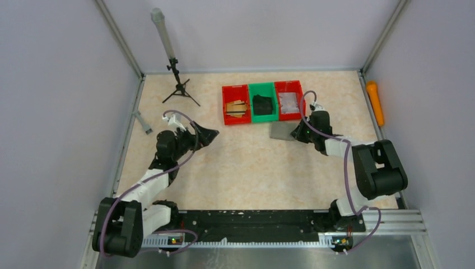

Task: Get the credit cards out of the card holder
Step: Move the card holder to the center of the board.

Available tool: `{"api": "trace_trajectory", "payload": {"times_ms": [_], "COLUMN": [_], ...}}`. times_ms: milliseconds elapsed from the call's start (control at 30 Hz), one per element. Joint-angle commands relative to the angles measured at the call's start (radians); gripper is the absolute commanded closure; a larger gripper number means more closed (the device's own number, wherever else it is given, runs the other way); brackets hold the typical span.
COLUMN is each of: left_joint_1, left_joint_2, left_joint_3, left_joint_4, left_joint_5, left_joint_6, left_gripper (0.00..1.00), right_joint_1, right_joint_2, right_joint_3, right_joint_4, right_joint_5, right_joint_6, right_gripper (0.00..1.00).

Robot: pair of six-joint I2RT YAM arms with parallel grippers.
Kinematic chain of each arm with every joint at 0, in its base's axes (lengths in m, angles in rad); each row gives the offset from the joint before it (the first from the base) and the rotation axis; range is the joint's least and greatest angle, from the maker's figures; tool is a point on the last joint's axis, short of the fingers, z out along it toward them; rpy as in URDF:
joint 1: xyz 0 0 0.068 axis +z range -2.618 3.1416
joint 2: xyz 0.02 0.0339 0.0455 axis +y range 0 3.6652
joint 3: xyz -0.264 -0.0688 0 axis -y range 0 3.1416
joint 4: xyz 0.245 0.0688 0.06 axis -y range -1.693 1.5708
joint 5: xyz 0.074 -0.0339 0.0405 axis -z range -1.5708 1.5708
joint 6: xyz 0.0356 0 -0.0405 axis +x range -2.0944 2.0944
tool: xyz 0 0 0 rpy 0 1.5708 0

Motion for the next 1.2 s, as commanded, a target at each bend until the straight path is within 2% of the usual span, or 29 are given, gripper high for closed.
{"api": "trace_trajectory", "payload": {"times_ms": [0, 33, 300, 600, 733, 933, 1167], "left_joint_1": [-0.028, -0.038, -0.116, -0.128, -0.129, -0.136, -0.176], "left_joint_2": [0.046, 0.057, 0.085, 0.099, 0.104, 0.124, 0.224], "left_joint_3": [0.066, 0.072, 0.114, 0.129, 0.133, 0.148, 0.183], "left_joint_4": [0.066, 0.066, 0.038, 0.012, 0.011, -0.001, 0.063], "left_joint_5": [0.072, 0.079, 0.074, 0.064, 0.068, 0.082, 0.120], "left_joint_6": [0.041, 0.047, 0.104, 0.110, 0.107, 0.095, -0.012], "left_gripper": [0.01, 0.01, 0.01, 0.01, 0.01, 0.01, 0.01], "right_joint_1": [0.021, 0.026, 0.122, 0.303, 0.382, 0.423, 0.449], "right_joint_2": [-0.003, -0.020, -0.173, -0.310, -0.332, -0.334, -0.350], "right_joint_3": [0.045, 0.040, -0.005, -0.056, -0.062, -0.063, -0.081], "right_joint_4": [0.022, 0.024, 0.048, 0.143, 0.153, 0.158, 0.193], "right_joint_5": [-0.063, -0.062, -0.009, 0.025, 0.066, 0.092, 0.022], "right_joint_6": [-0.010, -0.013, -0.085, -0.239, -0.312, -0.351, -0.390], "right_gripper": [0.97, 1.00, 1.00, 1.00, 1.00, 1.00, 1.00]}}
